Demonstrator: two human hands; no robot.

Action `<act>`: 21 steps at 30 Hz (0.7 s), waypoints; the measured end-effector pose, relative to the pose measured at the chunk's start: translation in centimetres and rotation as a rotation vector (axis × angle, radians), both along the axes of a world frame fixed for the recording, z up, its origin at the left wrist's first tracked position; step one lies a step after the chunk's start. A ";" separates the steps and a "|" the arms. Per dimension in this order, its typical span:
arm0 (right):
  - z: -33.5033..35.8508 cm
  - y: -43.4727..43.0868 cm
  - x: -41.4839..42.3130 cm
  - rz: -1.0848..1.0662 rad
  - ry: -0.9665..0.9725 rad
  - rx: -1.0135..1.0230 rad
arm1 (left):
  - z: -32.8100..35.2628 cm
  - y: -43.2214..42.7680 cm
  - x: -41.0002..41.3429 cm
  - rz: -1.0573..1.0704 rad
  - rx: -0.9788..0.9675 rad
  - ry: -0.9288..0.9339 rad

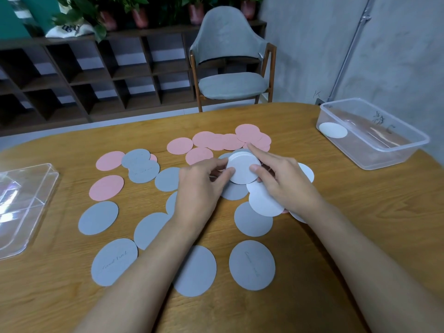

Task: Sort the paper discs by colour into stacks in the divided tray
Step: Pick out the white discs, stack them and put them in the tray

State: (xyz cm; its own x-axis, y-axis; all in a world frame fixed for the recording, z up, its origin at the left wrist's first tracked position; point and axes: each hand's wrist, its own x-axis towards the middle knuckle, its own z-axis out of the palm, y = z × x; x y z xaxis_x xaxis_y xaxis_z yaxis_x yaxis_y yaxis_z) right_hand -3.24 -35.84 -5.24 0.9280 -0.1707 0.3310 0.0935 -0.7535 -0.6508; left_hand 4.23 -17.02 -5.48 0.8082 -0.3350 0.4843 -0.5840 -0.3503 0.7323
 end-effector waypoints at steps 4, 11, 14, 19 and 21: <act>0.4 -0.2 -0.2 0.021 -0.037 -0.003 | 0.0 0.0 -0.3 0.004 0.027 -0.175; 0.8 -2.6 -0.4 -0.095 -0.094 0.127 | 0.6 -0.8 -1.4 -0.182 0.145 -0.164; 0.6 -3.2 -0.3 -0.134 -0.104 0.209 | 0.4 -0.9 -1.9 -0.336 0.331 -0.068; 0.6 -3.5 -0.3 -0.159 -0.092 0.261 | 0.1 -1.1 -2.1 -0.399 0.428 -0.025; 0.5 -3.4 -0.2 -0.168 -0.081 0.282 | 0.2 -1.1 -1.8 -0.416 0.381 0.045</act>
